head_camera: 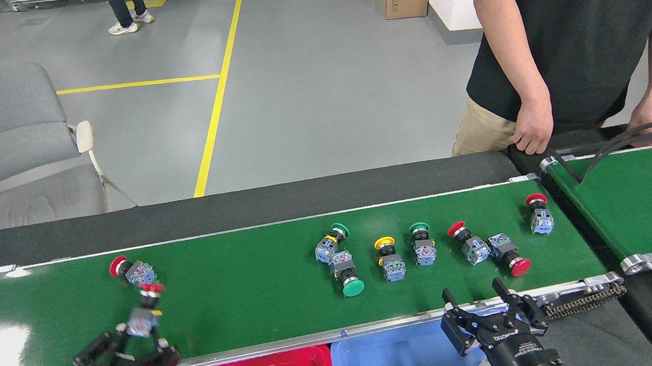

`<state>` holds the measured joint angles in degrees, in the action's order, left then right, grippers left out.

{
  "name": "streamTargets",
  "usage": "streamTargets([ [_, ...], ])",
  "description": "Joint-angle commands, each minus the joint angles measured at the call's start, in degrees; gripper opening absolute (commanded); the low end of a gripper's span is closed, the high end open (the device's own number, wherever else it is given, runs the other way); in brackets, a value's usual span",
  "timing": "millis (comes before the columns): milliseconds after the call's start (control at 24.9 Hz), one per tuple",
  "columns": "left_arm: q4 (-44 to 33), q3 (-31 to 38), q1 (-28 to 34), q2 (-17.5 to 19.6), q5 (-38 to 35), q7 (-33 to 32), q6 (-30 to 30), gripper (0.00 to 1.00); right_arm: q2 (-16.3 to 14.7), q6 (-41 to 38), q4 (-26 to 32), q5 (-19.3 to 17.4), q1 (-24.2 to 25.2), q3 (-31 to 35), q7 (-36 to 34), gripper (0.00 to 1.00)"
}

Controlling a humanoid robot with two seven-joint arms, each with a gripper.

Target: Pick switch part from conveyor to tray

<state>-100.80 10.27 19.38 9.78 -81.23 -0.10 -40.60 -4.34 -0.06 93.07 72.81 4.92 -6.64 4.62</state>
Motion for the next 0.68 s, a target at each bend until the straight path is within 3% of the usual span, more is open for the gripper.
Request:
streamTargets([
  [0, -1.15, 0.11, 0.13, -2.74, 0.37, 0.36, -4.05, 1.00, -0.14, 0.77, 0.71, 0.23, -0.61, 0.14, -0.49, 0.99],
  [121, -1.15, 0.72, -0.14, -4.94, 0.46, 0.36, -3.96, 1.00, -0.05, 0.77, 0.53, 1.80, -1.58, -0.83, -0.23, 0.99],
  [241, -1.15, 2.39, -0.66, -4.86, 0.55, 0.36, -3.70, 1.00, 0.47, 0.94, 0.09, 5.15, -3.16, -5.31, -0.14, 0.99],
  [362, -1.15, 6.08, -1.10, -4.86, 0.55, 0.36, -1.94, 1.00, 2.23, 0.94, -2.80, 6.20, -5.80, -7.68, 0.39, 0.99],
  [442, -1.06, 8.72, -1.28, -5.21, 0.46, 0.36, 3.34, 1.00, 3.73, 0.94, -4.74, 7.43, -8.17, -9.44, 1.18, 0.99],
  [563, -0.36, 11.36, -1.98, -4.59, 0.11, 0.36, 16.26, 1.00, 6.01, 0.94, -8.26, 8.66, -12.13, -11.11, 2.15, 0.99],
  [643, 0.69, 12.41, -1.81, -3.71, 0.02, 0.36, 19.77, 1.00, 7.15, 0.94, -10.89, 8.93, -14.33, -13.66, 2.76, 0.99],
])
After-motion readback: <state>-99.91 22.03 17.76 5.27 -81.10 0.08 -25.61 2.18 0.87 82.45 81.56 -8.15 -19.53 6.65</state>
